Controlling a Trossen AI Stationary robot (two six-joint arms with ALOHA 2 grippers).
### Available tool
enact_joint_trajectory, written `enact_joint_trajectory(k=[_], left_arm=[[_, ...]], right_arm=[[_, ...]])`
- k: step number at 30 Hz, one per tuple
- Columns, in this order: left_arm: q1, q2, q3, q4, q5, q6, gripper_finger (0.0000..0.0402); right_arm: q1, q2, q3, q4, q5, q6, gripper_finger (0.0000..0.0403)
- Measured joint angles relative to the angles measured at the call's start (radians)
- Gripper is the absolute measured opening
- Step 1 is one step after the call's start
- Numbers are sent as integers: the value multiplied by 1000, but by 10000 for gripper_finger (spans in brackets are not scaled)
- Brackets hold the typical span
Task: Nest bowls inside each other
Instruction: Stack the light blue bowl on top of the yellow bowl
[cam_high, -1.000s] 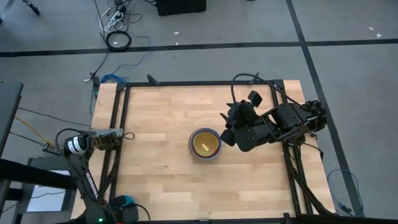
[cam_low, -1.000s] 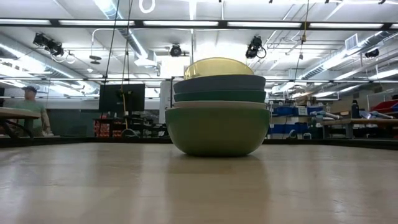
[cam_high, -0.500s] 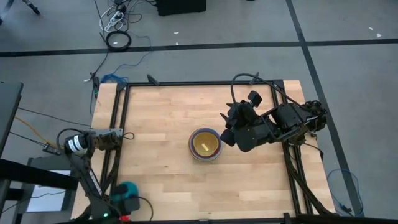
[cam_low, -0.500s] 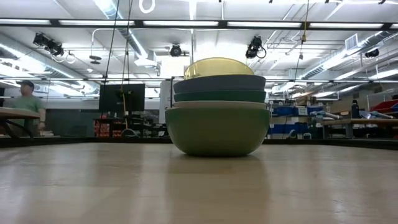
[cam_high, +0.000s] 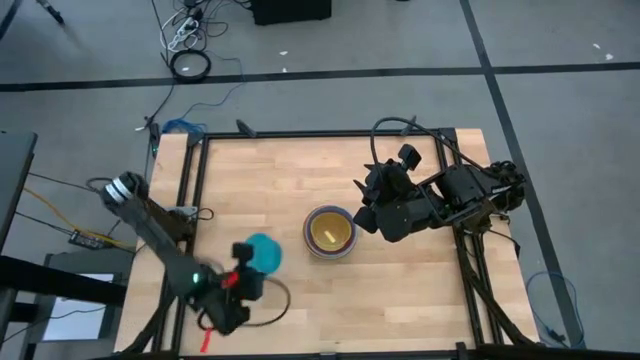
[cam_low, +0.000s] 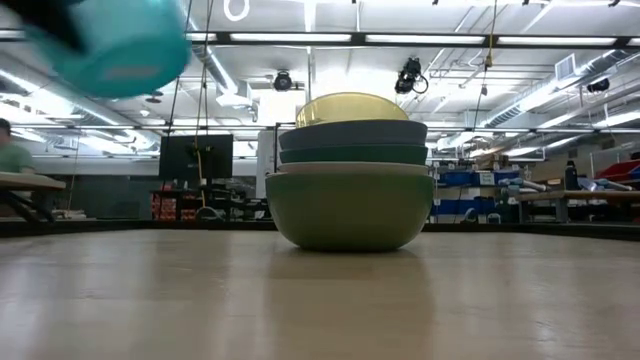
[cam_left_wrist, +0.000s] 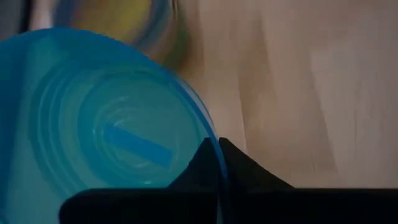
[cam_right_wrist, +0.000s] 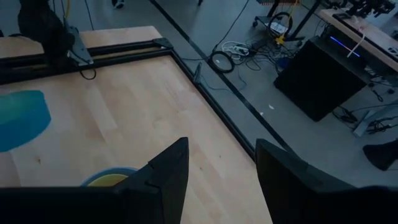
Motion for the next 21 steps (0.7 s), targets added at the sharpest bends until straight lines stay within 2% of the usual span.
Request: enact_joint_trajectory(k=[2,4,8,12,15,21], left_arm=[[77,-45,-4,133,12,219,2],[164,-65,-8,245,81,402,2],[322,-68,-10,371,258,622,1],[442,-59,-10,483,374,753,1],[508,-57,-10,587,513,792,1],[559,14,-11,600,627,822,1]], right_arm=[[0,0,0,0,0,0,171],[0,0,0,0,0,-1,171],[3,0,0,0,0,-6,171],[18,0,0,0,2,-10,171],[26,0,0,0,2,-10,171],[30,0,0,0,9,-14,171]])
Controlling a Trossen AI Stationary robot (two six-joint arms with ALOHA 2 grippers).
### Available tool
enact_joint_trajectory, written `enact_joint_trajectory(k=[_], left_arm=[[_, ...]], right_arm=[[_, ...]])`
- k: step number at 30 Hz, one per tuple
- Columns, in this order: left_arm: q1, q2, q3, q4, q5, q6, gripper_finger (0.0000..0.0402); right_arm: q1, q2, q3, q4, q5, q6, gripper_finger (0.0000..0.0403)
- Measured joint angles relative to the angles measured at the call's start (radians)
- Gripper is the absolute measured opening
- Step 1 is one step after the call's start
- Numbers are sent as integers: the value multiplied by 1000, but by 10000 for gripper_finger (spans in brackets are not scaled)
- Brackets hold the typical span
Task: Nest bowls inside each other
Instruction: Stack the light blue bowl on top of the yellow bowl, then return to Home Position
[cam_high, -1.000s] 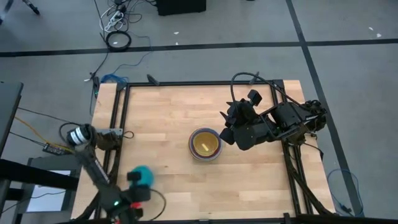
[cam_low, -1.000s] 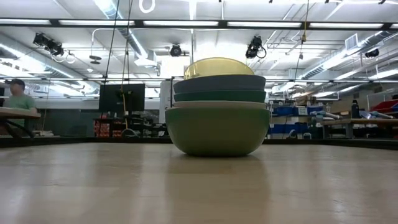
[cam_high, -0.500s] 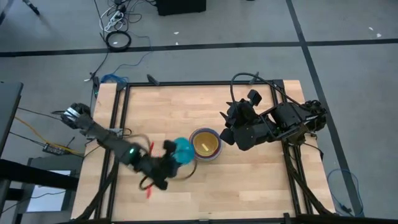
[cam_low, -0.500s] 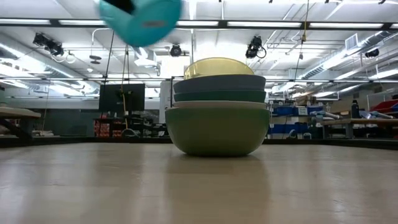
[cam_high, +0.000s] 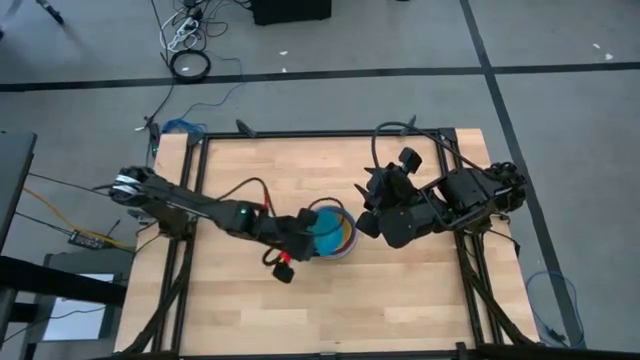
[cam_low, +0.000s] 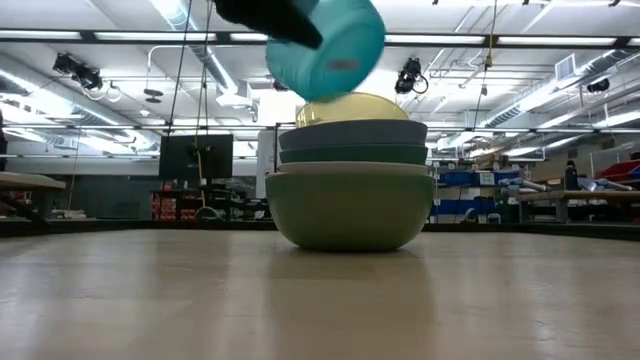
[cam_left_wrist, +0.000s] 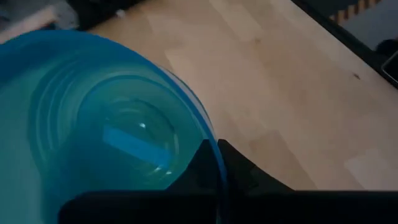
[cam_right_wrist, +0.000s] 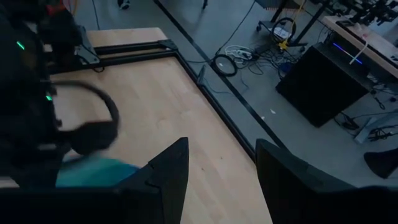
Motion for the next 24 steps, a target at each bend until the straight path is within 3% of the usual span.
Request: enact_joint_trajectory(k=[8,14,20,24], left_arm=[[31,99,0,32,27,-2,19],[39,87,0,14,-65,-45,71],[39,81,27,-39,-79,-112,139],[20,43,119,-254,-159,-188,190]], right_arm=[[4,0,0,7,0,-3,171],[5,0,0,8,-7,-2,171],[5,0,0,14,-8,-2,171],[5,0,0,11,-13,7,171]])
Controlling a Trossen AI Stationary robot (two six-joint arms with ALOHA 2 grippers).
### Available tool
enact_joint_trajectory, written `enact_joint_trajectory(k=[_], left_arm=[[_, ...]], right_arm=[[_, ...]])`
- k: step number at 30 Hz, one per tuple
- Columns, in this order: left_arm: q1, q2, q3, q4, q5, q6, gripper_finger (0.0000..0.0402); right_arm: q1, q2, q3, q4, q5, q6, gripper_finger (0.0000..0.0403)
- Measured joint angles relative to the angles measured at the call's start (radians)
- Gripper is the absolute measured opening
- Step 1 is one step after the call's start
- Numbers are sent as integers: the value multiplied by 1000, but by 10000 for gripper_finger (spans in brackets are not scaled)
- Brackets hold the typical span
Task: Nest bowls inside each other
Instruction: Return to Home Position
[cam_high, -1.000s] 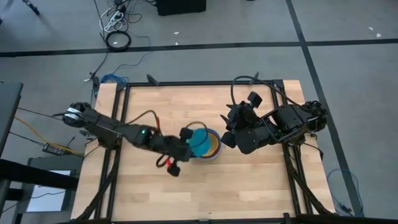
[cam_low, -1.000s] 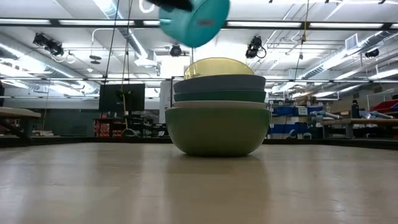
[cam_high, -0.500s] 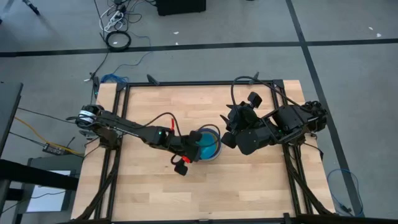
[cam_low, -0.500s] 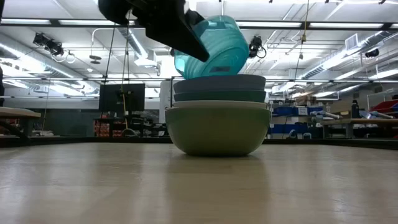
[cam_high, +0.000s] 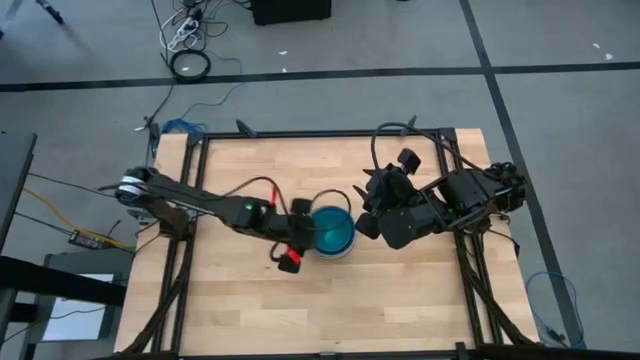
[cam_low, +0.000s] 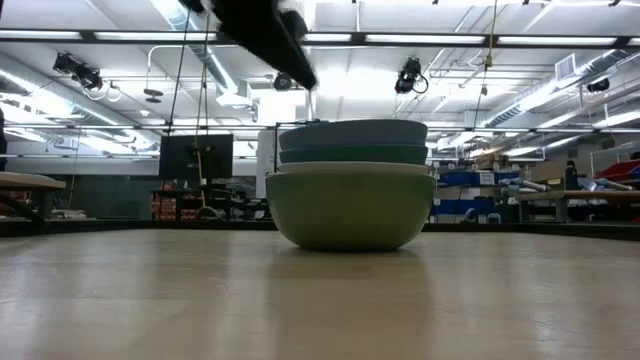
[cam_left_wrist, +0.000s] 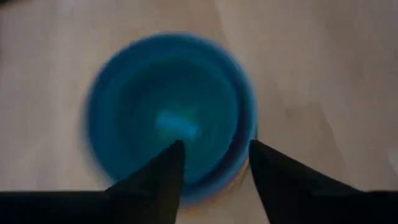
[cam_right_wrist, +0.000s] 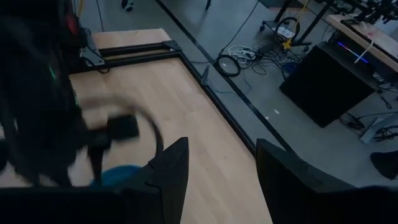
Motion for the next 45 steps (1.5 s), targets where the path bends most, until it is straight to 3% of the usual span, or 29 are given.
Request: enact_joint_trajectory(k=[4,8,12,15,20,22,26,32,35,40,45], left_arm=[[-72,-151,87,-235,-196,-107,229],[-171,-391,92,-246,-397,-179,245],[-281,-634,93,-274,-517,-245,242],[-390,-801,61,-283,-601,-285,239],[-504,-1011,-69,-384,-693,-360,239],[-519,-1072,-135,-391,-689,-348,239],[-522,-1218,-263,-362,-685,-287,238],[-516,-1443,-406,-226,-544,-205,238],[-509,-1509,-467,-223,-530,-174,238],[-509,-1582,-589,-132,-540,-130,238],[-509,-1593,-724,-25,-574,-126,238]], right_arm=[[0,0,0,-31,-27,29,171],[2,-5,0,-8,-23,-72,171],[41,-57,-1,30,9,-135,170],[160,-129,0,21,145,-105,166],[508,-268,-98,-33,402,59,164],[611,-322,-212,-27,437,138,165],[681,-472,-586,-30,428,345,166],[685,-737,-1211,-27,478,914,161],[683,-825,-1397,-23,523,1072,159],[658,-902,-1664,37,561,1190,159],[559,-933,-1891,83,609,1362,154]])
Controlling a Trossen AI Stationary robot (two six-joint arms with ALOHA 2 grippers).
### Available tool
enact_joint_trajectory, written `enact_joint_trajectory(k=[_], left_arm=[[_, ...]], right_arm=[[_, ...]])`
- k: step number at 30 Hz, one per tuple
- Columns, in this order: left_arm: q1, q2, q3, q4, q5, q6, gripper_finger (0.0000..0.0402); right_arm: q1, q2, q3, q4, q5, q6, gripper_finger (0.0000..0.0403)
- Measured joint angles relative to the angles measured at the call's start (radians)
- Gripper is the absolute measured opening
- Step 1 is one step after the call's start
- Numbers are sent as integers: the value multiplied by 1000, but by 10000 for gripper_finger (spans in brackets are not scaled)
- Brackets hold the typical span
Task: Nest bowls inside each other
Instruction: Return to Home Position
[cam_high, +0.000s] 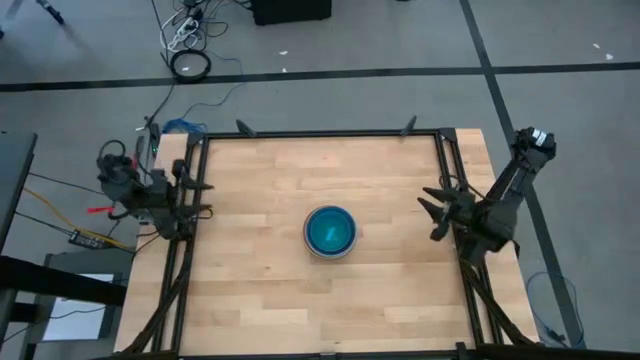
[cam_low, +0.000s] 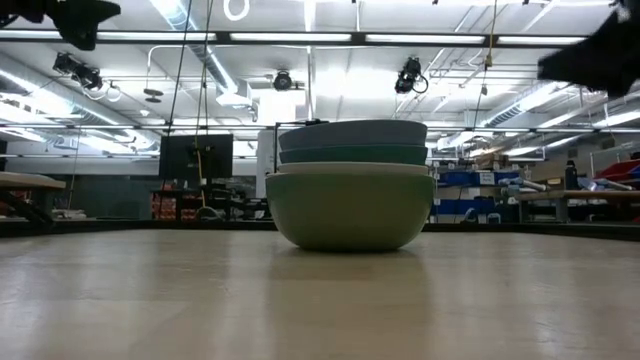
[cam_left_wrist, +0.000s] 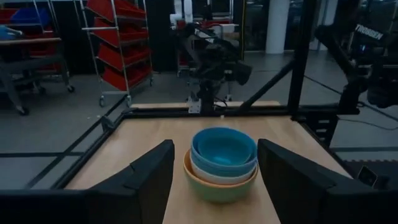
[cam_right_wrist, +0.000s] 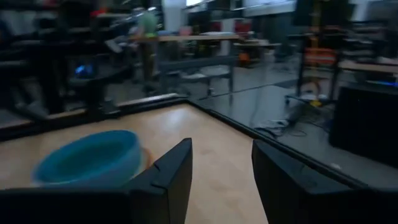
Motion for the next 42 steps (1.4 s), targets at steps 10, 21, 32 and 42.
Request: enact_joint_trajectory(k=[10,21,32,42], left_arm=[[20,0,-269,421,-45,112,237],[242,0,-443,626,195,133,177],[346,5,-443,588,67,150,158],[346,6,-443,599,67,110,158]], right_arm=[[-147,18,-149,137,1,-42,153],[-210,12,-124,551,-483,-245,153],[-209,12,-123,904,-1065,-237,155],[-209,12,-123,1077,-1252,-237,155]])
